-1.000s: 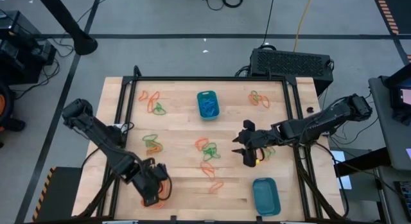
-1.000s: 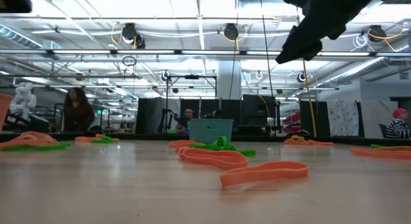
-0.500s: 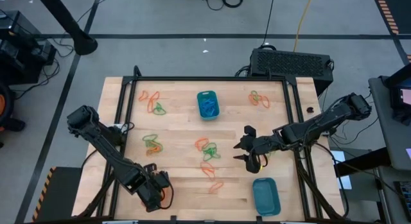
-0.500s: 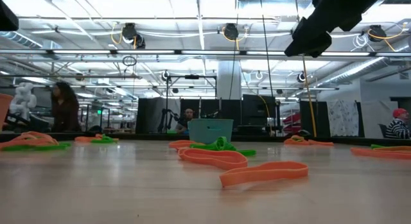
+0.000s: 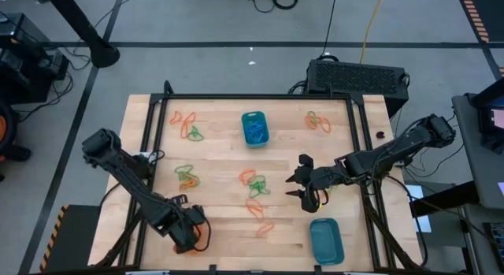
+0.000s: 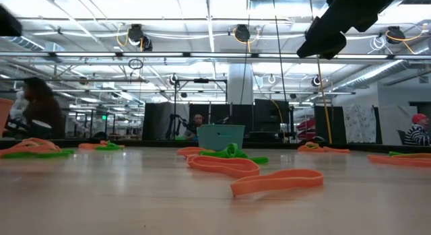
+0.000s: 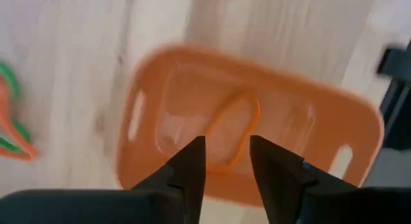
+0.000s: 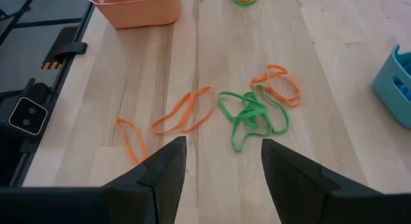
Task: Sort rubber bands into baskets
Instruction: Put the orange rubber band into the orange bin
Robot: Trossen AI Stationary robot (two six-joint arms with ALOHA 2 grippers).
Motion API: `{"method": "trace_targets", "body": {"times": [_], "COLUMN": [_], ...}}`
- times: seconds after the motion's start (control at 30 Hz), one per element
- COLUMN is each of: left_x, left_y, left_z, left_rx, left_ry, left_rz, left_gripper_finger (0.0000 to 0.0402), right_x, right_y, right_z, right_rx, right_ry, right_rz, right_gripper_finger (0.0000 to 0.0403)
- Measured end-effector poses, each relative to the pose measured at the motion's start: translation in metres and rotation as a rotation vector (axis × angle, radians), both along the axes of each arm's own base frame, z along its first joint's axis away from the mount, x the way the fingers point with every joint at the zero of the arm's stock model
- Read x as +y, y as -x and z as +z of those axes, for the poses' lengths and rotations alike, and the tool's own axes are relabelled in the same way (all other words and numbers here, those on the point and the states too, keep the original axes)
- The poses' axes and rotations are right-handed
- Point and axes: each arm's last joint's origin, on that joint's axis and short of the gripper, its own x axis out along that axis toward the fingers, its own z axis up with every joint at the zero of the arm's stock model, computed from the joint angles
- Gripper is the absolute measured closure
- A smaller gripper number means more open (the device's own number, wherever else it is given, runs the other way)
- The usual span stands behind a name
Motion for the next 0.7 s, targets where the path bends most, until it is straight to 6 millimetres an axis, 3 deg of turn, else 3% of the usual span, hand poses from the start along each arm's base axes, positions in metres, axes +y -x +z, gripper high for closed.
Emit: {"method": "trace_targets", "body": {"times": [0.27, 0.57, 0.7], "left_x": [0.027, 0.073, 0.078], "left_y": [-0.026, -0.085, -0.112], "left_z": [0.030, 0.019, 0.011], "left_rx": [-0.239, -0.376, -0.492], "left_ry": [-0.147, -0.265, -0.277], "left_rz": [-0.085, -0.236, -0.377], "left_gripper_finger": [0.0270, 0.0270, 0.0270], "right_x": [0.000, 0.000, -0.001], "right_y": [0.000, 0.000, 0.002], "right_z": [0.000, 0.000, -0.003], "right_rx": [-0.007, -0.001, 0.034], "right_ry": [0.012, 0.038, 0.053], "right_rz": [0.011, 0.029, 0.032], "right_gripper_finger": [0.0209, 0.0209, 0.0209]}}
